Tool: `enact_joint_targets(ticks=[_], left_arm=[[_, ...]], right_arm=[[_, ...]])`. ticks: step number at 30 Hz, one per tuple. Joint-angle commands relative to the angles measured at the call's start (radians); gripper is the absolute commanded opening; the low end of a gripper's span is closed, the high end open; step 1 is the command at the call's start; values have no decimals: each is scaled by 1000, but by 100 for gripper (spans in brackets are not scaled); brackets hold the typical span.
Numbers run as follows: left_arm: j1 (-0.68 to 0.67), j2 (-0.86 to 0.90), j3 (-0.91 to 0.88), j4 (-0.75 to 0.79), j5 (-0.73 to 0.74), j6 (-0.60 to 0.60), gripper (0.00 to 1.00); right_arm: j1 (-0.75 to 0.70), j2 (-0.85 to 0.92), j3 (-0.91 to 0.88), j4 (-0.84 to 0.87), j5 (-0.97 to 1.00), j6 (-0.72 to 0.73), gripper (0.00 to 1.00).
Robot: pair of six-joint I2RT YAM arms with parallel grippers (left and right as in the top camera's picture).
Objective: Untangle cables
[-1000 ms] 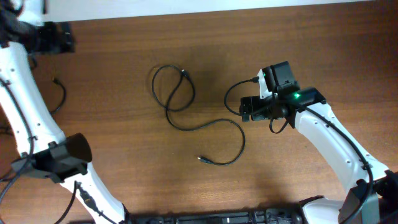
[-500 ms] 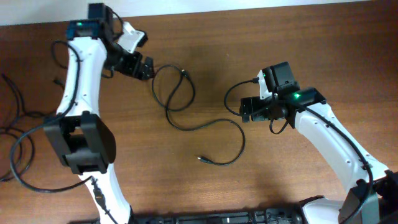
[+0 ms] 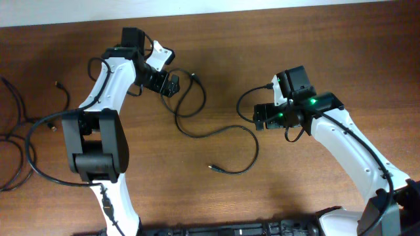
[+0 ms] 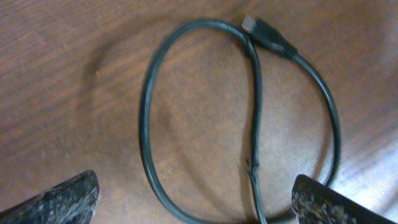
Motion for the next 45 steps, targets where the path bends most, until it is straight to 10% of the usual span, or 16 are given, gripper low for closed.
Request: enact_joint_targets(ticks=[1,21,24,29,30,36,45], left_arm=[[0,-4,-47,48,7,-6,99],[-3,-4,-153,86,68,-18,99],[-5,-4,-153,86,68,-18,91],[-5,-4,-153,86,69,-18,30],[-5,-5,-153,86,82,-18,0],[-5,-67,-143,35,119,-37,0],[-5,-710,-142,127,25,-37,0]], right_arm=[[-3,-12,-5,-2,-3,8,96],[-3,121,-5,59,-29,60,96],[-3,121,-5,67,-29,60,97],[-3,121,-5,82,-97,60,97],[-3,121,-5,82,-108,60,96],[-3,121,-5,80,-122,60,96],[-3,121,-5,85,-138,60,96]])
